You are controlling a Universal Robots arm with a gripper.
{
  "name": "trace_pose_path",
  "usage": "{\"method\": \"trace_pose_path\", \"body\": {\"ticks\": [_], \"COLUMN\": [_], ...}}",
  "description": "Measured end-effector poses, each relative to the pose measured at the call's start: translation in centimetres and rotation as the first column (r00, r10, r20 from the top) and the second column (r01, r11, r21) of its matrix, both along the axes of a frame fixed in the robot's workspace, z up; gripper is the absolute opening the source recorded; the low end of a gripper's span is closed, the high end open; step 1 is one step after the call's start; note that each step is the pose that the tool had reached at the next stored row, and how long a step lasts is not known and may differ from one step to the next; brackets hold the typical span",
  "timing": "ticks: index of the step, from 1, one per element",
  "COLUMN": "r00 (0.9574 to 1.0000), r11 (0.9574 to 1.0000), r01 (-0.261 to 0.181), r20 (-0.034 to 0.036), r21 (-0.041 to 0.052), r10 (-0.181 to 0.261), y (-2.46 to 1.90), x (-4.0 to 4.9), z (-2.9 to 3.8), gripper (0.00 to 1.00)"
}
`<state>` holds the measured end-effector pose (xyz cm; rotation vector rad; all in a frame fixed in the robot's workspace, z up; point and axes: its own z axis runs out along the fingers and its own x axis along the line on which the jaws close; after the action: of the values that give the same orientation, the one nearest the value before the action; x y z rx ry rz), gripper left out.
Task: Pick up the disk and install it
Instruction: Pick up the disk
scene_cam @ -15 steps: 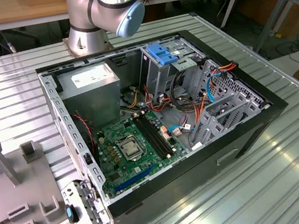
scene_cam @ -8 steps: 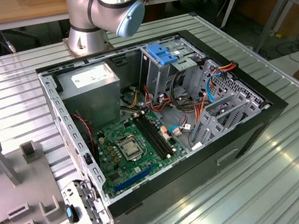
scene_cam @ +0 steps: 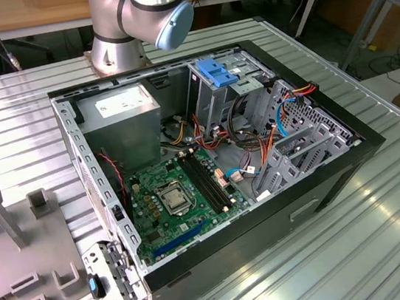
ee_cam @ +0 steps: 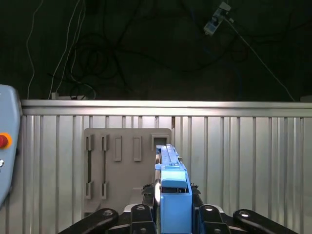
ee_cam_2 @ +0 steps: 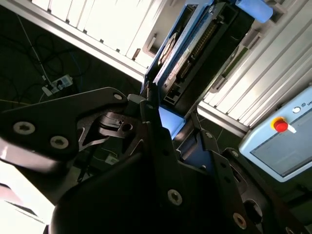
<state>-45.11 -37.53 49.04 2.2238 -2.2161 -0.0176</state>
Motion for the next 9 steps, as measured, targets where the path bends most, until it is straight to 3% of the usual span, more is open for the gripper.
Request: {"method": "trace_pose_path", "body": {"ticks": [9], "r00": [1.0000], "r11": [1.0000], "r01": [0.000], "r20": [0.0002], "r21": [0.0001], "r10": [0.000], "y": [0.00], "x": [0.00], "z": [3.66], "gripper": [0.37]}}
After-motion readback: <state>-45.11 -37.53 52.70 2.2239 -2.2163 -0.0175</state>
